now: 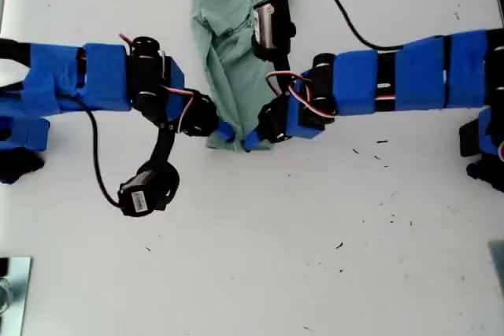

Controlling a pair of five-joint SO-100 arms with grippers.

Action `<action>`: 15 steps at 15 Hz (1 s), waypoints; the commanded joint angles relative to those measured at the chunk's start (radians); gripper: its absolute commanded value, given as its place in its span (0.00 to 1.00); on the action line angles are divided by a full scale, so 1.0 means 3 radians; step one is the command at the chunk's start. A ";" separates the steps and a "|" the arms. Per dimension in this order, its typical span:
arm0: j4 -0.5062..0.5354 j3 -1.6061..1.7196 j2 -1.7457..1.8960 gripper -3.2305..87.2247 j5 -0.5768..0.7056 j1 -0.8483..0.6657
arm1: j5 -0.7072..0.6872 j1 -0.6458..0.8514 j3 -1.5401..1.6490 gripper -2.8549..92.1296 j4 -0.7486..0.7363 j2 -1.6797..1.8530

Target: Fold t shirt

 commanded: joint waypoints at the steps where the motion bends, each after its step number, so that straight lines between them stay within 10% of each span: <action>1: -0.0215 -0.0169 -0.0430 0.11 0.0087 -0.0153 | -0.0066 0.0143 -0.0210 0.29 -0.0184 -0.0276; 3: -0.0138 -0.0690 -0.1043 0.08 0.0235 -0.0199 | -0.0107 0.0205 -0.0225 0.21 -0.0184 -0.0547; 4: -0.0020 -0.1018 -0.1227 0.03 0.0281 -0.0153 | -0.0092 0.0199 -0.0220 0.01 -0.0128 -0.0573; 9: 0.0051 -0.1381 -0.0813 0.03 0.0153 0.0660 | -0.0123 -0.0481 -0.0358 0.02 0.0440 0.0087; 15: -0.0153 -0.1519 -0.0363 0.03 -0.0603 0.1882 | 0.0915 -0.1892 -0.0424 0.02 0.1023 0.0915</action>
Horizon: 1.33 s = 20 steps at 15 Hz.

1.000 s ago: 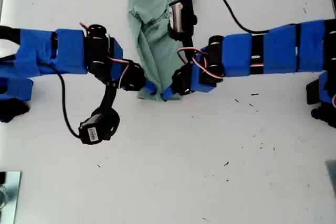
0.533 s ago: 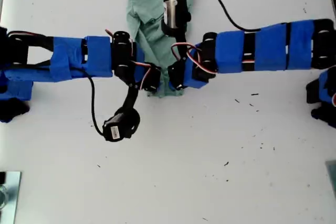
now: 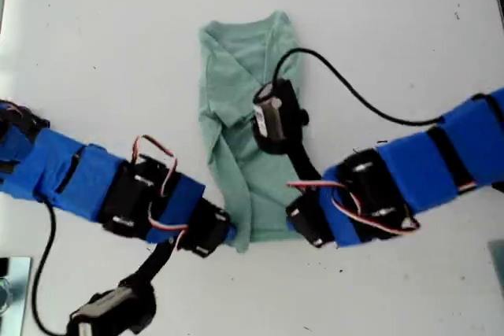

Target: Fold t shirt

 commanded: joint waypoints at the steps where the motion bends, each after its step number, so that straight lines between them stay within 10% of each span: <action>1: -0.0112 -0.0072 0.0225 0.03 -0.0194 0.0348 | 0.0179 -0.0261 -0.0061 0.02 0.0118 0.0256; 5: 0.0118 -0.0066 0.0864 0.03 0.0133 -0.0199 | -0.0522 0.0465 -0.0159 0.02 0.0041 0.0588; 11: 0.0373 -0.0087 0.1258 0.03 0.1329 -0.2388 | -0.1641 0.2234 -0.0194 0.02 -0.0332 0.0782; 16: 0.0240 -0.0077 0.0905 0.03 0.1427 -0.2710 | -0.1657 0.2664 0.0143 0.02 -0.0741 0.0491; 17: 0.0179 -0.0082 0.0808 0.03 0.1457 -0.2761 | -0.1641 0.2802 0.0235 0.06 -0.0879 0.0373; 19: 0.0286 -0.0051 0.0839 0.05 0.1493 -0.2756 | -0.1606 0.2925 0.0199 0.46 -0.0782 0.0271; 20: 0.0399 0.0020 0.0972 0.17 0.1493 -0.2725 | -0.1554 0.2961 0.0312 0.41 -0.0757 0.0537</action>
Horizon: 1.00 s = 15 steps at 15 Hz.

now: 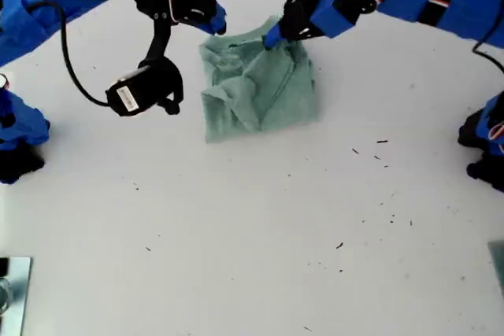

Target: Fold t shirt

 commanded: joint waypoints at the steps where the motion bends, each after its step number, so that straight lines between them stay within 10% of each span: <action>1: 0.0143 0.0169 0.0481 0.21 0.0041 0.0000 | 0.0107 0.0153 0.0261 0.36 -0.0010 0.0787; 5: -0.0276 0.1907 0.1907 0.22 -0.0041 -0.0020 | 0.0164 0.0844 0.2500 0.32 -0.0322 0.3794; 11: -0.1631 0.5972 0.5446 0.11 -0.1299 0.0926 | 0.0961 -0.0527 0.5170 0.26 0.0552 0.6484; 15: -0.1319 0.7363 0.7199 0.04 -0.2050 0.1580 | 0.1314 -0.0588 0.6054 0.21 0.0568 0.6448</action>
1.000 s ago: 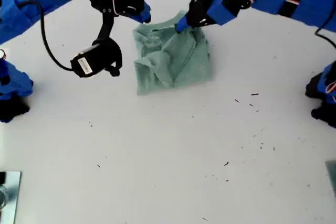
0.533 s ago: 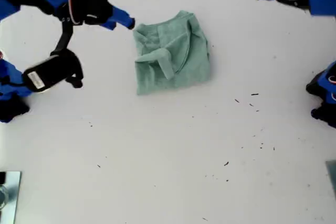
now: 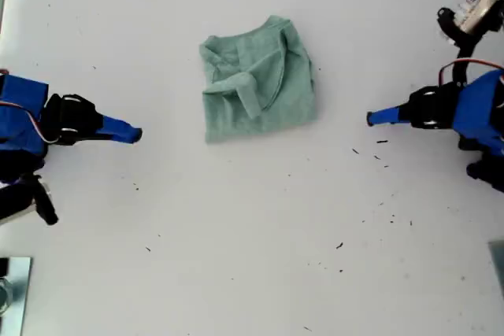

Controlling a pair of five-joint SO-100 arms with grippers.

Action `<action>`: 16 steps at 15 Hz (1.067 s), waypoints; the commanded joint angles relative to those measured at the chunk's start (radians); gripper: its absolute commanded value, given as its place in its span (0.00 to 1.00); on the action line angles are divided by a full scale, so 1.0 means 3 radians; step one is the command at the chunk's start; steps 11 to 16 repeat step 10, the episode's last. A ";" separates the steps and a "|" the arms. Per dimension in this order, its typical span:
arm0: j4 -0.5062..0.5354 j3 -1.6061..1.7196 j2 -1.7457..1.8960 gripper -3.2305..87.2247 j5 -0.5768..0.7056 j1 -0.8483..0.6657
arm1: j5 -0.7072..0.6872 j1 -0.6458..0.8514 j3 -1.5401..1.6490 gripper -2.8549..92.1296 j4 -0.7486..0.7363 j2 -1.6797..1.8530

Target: Fold t shirt

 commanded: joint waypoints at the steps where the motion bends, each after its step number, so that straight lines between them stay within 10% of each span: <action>1: 0.0174 0.0143 0.0261 0.11 -0.0133 0.0343 | 0.0210 0.0005 0.0215 0.20 -0.0112 -0.0005; 5: 0.0276 0.0118 0.0245 0.16 0.0041 0.0685 | -0.1202 0.0210 0.0215 0.20 -0.0097 -0.0005; 16: 0.0276 0.0118 0.0245 0.16 0.0041 0.0731 | -0.1217 0.0199 0.0215 0.19 -0.0097 -0.0005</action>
